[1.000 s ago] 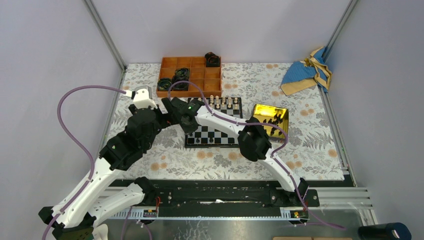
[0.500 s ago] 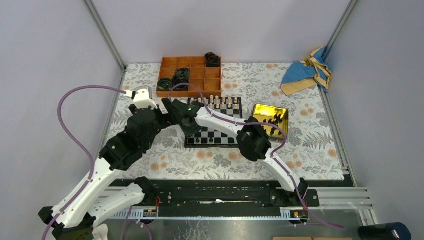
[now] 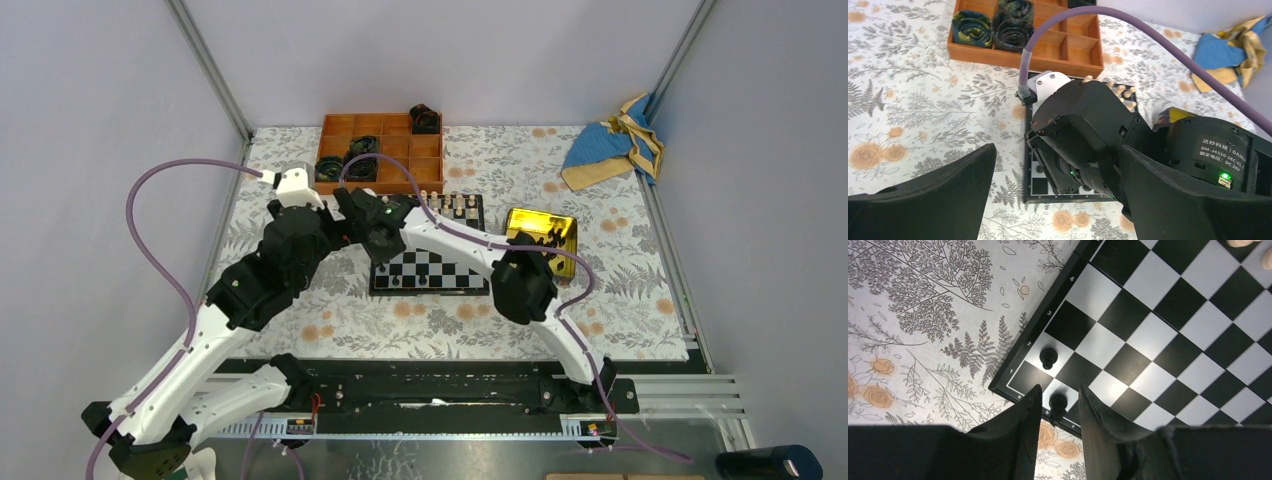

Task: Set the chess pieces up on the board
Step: Place the chess piece on the chessboard, then pick up the chess piece from the storage box.

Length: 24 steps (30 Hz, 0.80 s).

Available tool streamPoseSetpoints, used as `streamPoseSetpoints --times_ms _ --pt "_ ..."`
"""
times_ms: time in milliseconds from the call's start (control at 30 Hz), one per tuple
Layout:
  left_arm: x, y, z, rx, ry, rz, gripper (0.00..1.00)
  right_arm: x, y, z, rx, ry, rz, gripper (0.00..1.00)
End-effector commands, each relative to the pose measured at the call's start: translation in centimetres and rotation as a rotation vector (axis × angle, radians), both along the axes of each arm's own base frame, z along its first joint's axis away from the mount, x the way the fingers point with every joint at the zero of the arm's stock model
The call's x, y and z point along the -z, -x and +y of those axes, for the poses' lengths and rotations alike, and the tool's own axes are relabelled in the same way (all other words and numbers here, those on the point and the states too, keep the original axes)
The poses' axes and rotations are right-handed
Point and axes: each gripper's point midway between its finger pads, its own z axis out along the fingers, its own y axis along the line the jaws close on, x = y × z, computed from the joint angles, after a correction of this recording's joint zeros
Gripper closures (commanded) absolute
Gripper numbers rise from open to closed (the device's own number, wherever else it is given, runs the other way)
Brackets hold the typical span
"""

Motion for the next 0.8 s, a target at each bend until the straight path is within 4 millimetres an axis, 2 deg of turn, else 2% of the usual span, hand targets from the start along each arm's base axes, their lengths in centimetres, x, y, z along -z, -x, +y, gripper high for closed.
streamPoseSetpoints --times_ms 0,100,167,300,433,533,633,767 --pt "-2.7 -0.7 0.2 -0.025 0.022 -0.054 0.01 -6.8 -1.0 -0.7 0.022 -0.102 -0.117 0.61" --pt "-3.6 -1.0 0.3 -0.04 0.026 -0.07 0.01 -7.8 -2.2 -3.1 0.089 -0.113 -0.146 0.61" --pt "-4.3 -1.2 0.4 -0.05 0.024 -0.085 0.01 -8.3 -3.4 -5.5 0.155 -0.115 -0.17 0.61" --pt "-5.2 -1.8 0.4 -0.064 0.008 -0.107 0.01 -9.8 -6.1 -11.9 0.319 -0.116 -0.235 0.59" --pt "-4.9 -2.7 -0.4 -0.049 -0.015 -0.093 0.01 -10.3 -7.5 -18.3 0.455 -0.093 -0.272 0.59" --pt "-4.3 -3.2 -1.2 -0.029 -0.022 -0.075 0.01 -10.2 -7.8 -22.5 0.537 -0.065 -0.282 0.59" --pt "-3.8 -3.5 -1.6 -0.018 -0.031 -0.063 0.01 -9.2 -7.6 -26.0 0.607 -0.03 -0.266 0.59" --pt "-3.0 -3.6 -1.9 -0.01 -0.041 -0.046 0.01 -7.2 -7.2 -29.2 0.675 0.007 -0.232 0.59"
